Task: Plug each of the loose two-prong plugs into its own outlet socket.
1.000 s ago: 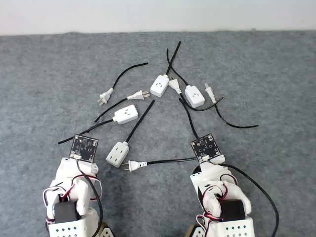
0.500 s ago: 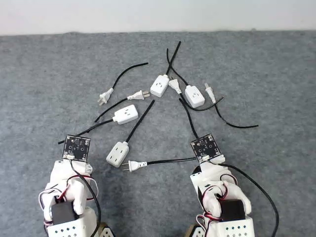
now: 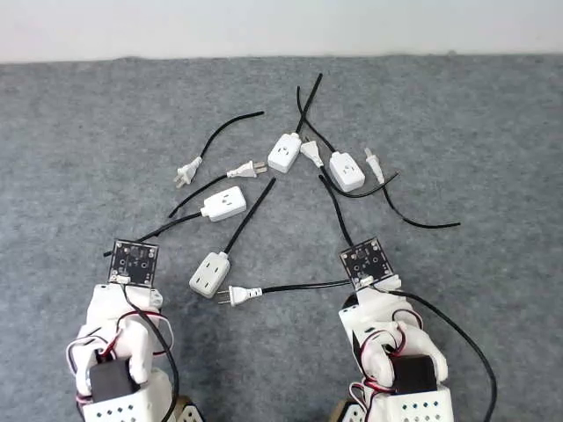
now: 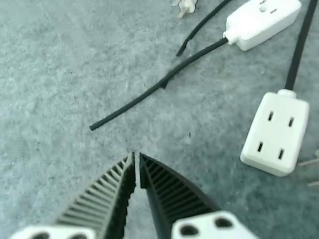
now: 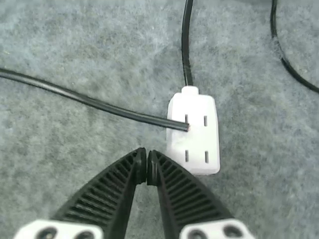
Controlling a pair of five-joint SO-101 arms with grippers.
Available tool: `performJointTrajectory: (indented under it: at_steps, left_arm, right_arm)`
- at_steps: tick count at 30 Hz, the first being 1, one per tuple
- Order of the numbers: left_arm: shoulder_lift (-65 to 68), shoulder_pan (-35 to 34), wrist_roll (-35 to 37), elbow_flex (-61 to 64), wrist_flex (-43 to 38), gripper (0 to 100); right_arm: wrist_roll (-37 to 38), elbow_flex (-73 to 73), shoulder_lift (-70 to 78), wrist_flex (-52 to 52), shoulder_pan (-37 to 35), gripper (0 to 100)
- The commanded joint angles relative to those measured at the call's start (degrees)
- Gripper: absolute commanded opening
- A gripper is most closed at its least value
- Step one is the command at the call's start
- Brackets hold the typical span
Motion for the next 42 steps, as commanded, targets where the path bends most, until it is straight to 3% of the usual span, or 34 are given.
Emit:
performJointTrajectory:
  at_steps: [1, 5, 8, 12, 16, 42]
  left_arm:
    - [-0.79, -0.35, -0.62, -3.74, 0.62, 2]
    - [-0.79, -0.35, -0.62, -4.62, 0.62, 16]
    - [-0.79, -0.26, -0.62, -5.76, 0.62, 26]
    - [-0.79, -0.09, -0.62, -7.52, 0.53, 26]
    - [-0.79, 0.0, -0.62, -11.03, 0.62, 26]
    - [2.55, 3.6, -1.76, -24.84, 3.78, 26]
  right_arm:
    - [-0.09, 0.97, -0.75, -1.8, 0.48, 3.1]
    - [4.13, 0.88, -0.75, -1.8, 0.66, 4.3]
    - [7.12, -0.97, -0.75, -1.1, 0.66, 12.6]
    - [0.62, -5.1, -0.75, -1.1, 0.66, 22.6]
    - [-4.75, -10.37, -0.75, -1.1, 0.31, 24.2]
    - [-4.48, -27.08, 0.13, 2.42, 0.22, 24.5]
